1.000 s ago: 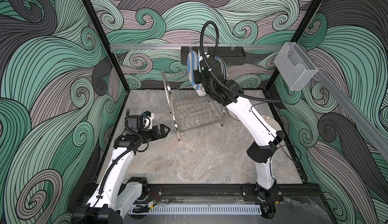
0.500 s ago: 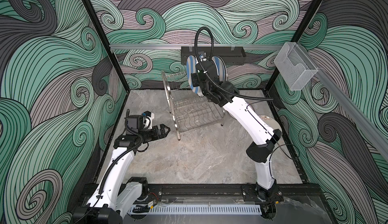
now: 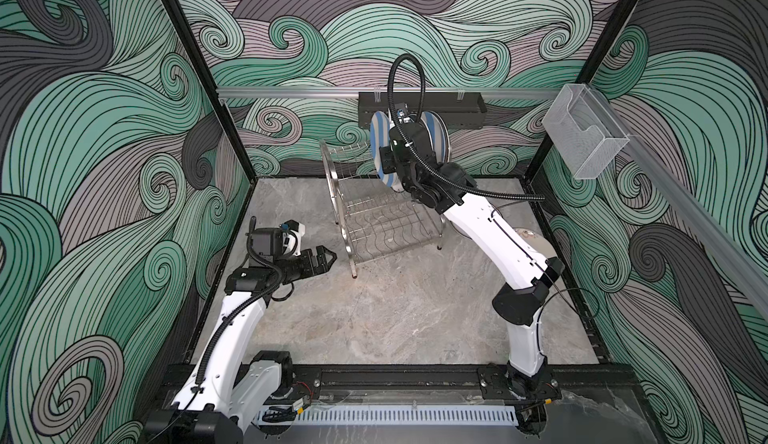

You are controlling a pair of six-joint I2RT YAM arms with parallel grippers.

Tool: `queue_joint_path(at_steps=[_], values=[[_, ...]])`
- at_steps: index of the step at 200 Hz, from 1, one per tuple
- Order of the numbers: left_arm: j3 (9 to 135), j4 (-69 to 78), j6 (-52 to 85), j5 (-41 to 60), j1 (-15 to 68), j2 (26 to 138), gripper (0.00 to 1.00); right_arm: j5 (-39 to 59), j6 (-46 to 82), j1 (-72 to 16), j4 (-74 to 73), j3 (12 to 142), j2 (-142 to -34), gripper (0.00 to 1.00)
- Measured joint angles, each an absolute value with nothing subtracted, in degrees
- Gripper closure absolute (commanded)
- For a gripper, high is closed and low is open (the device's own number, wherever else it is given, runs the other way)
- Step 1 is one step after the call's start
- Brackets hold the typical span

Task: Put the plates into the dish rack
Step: 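Lower the striped plate into the slot nearest the robot with the right gripper, then open the right gripper and withdraw it toward the floral plate on the table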

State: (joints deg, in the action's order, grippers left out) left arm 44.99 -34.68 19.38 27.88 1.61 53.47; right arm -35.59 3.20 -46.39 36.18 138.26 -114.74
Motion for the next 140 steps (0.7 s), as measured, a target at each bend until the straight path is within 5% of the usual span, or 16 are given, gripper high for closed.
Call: queue_joint_path(at_steps=[70,140], values=[[44.99,-34.68,18.94,29.02,1.23,53.67,0.01,-35.05,2.24,-46.39,36.16,135.98,-112.49,0.66],[44.99,-34.24,18.83,29.21,1.19,53.93,0.01,-30.24,0.4,-46.54,36.27,136.03,-111.79,0.36]])
